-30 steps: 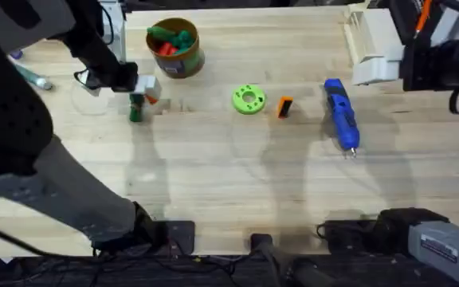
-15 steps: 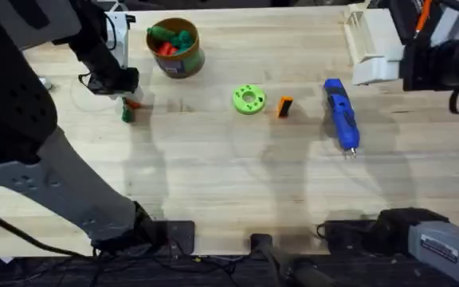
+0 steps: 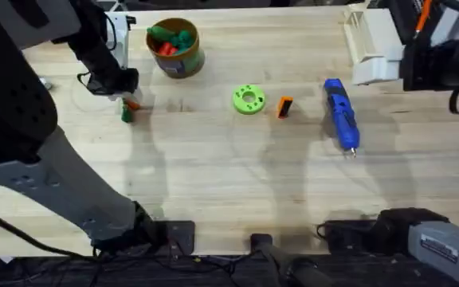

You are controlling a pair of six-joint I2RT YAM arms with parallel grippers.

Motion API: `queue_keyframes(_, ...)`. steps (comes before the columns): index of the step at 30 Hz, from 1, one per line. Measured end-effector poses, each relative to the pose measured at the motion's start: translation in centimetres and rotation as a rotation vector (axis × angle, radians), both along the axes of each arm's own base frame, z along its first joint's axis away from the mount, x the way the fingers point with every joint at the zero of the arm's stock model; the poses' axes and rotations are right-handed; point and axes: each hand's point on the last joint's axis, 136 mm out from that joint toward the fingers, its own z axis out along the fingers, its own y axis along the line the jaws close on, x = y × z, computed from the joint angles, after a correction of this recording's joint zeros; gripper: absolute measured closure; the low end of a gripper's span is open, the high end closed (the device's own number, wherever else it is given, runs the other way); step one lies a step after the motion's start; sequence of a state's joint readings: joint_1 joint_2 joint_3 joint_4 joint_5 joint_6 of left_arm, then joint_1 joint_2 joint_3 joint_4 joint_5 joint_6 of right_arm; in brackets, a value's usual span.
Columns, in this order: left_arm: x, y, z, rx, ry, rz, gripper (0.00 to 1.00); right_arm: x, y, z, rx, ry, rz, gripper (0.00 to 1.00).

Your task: Pick up the gripper from the table and insert it into the empty holder that is missing its gripper. Then pick up a screw, insert it into the mounting hole, and use the screwdriver to tighten it. Finally, clean up the table by picking up the vegetable and placing it into the bucket.

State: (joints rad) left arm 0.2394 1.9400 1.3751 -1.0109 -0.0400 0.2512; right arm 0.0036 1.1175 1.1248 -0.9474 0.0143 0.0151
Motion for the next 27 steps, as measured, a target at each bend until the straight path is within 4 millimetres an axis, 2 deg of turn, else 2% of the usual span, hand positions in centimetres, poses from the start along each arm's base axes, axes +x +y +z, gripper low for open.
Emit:
queue_keyframes(3,0.7,-0.2,0.8,-0.016,-0.011,0.0,0.992,0.0,0.0,0.0,0.0,0.0,0.0,0.027)
queue_keyframes(8,3.4,0.1,3.6,0.0,-0.11,-0.007,0.992,0.0,0.0,0.0,0.0,0.0,0.0,0.028)
queue_keyframes(16,4.2,-2.2,11.2,0.032,-0.31,-0.064,0.992,0.0,0.0,0.0,0.0,0.0,0.0,0.028)
queue_keyframes(19,3.9,-3.0,14.3,0.033,-0.394,-0.066,0.992,0.0,0.0,0.0,0.0,0.0,0.0,0.028)
queue_keyframes(23,2.9,-3.2,17.3,0.041,-0.48,-0.047,0.992,0.0,0.0,0.0,0.0,0.0,0.0,0.028)
queue_keyframes(26,0.9,-3.6,17.9,0.036,-0.508,-0.03,0.993,0.0,0.0,0.0,0.0,0.0,0.0,0.027)
queue_keyframes(27,-1.0,-4.5,17.2,0.002,-0.518,-0.023,0.993,0.0,0.0,0.0,0.0,0.0,0.0,0.028)
